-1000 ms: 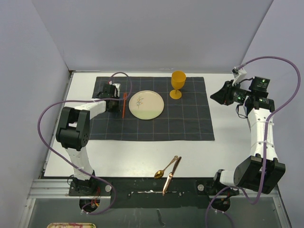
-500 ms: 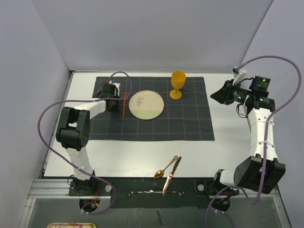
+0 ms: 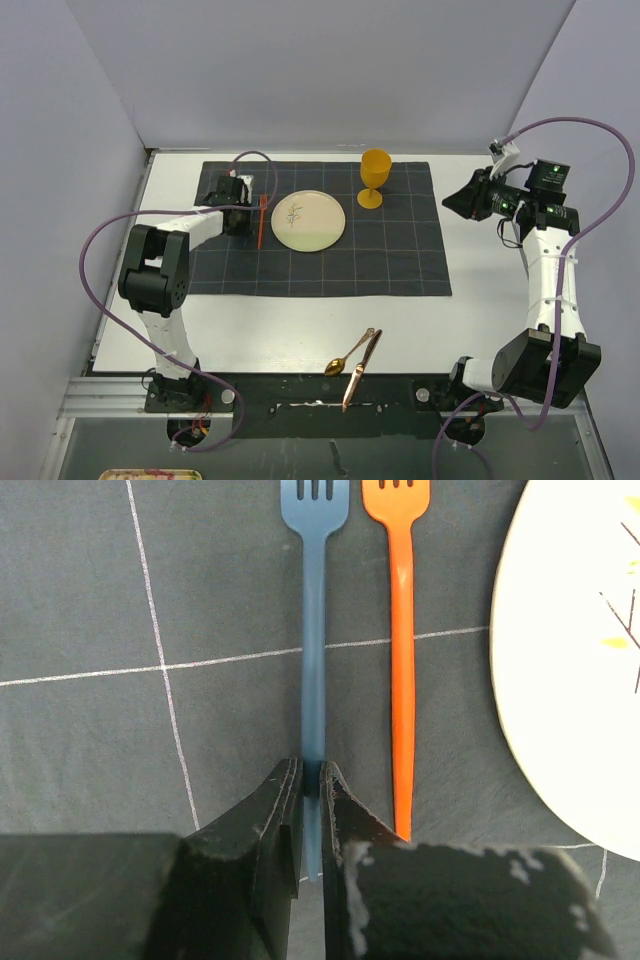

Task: Set the dinner table for one person
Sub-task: Place the fork on the napkin.

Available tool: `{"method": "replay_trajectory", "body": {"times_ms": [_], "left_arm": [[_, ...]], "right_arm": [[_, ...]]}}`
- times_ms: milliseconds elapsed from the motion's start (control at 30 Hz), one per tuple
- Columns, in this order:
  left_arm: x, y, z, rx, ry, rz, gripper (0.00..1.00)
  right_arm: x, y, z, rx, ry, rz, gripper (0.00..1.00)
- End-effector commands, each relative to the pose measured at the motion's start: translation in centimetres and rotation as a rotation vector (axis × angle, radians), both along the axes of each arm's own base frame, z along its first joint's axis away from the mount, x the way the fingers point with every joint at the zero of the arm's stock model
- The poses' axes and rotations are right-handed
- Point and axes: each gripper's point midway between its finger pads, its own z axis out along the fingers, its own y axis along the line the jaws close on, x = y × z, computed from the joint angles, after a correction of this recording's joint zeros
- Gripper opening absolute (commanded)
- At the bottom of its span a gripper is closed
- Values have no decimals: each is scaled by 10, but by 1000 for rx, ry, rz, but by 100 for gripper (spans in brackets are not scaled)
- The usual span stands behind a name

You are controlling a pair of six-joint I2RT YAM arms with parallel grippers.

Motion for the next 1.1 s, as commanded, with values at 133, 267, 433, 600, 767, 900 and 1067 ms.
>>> {"method": "replay_trajectory", "body": {"times_ms": [133, 267, 433, 600, 767, 900, 1067], "left_arm": [[17, -7, 12, -27, -37, 1, 5], [16, -7, 12, -26, -36, 2, 12], [16, -6, 14, -26, -40, 5, 30], [17, -6, 14, -26, -40, 5, 32], [17, -5, 17, -22, -49, 6, 32], [19, -5, 23, -19, -71, 5, 32], [20, -4, 33, -17, -94, -2, 34]], "right_arm": [[5, 0, 24, 8, -66, 20, 17], [4, 1, 25, 11, -67, 25, 17], [4, 2, 26, 18, -67, 29, 17], [4, 2, 26, 22, -66, 32, 17], [4, 2, 26, 23, -66, 34, 17], [4, 3, 25, 23, -66, 36, 17], [4, 3, 24, 25, -65, 37, 17]]}}
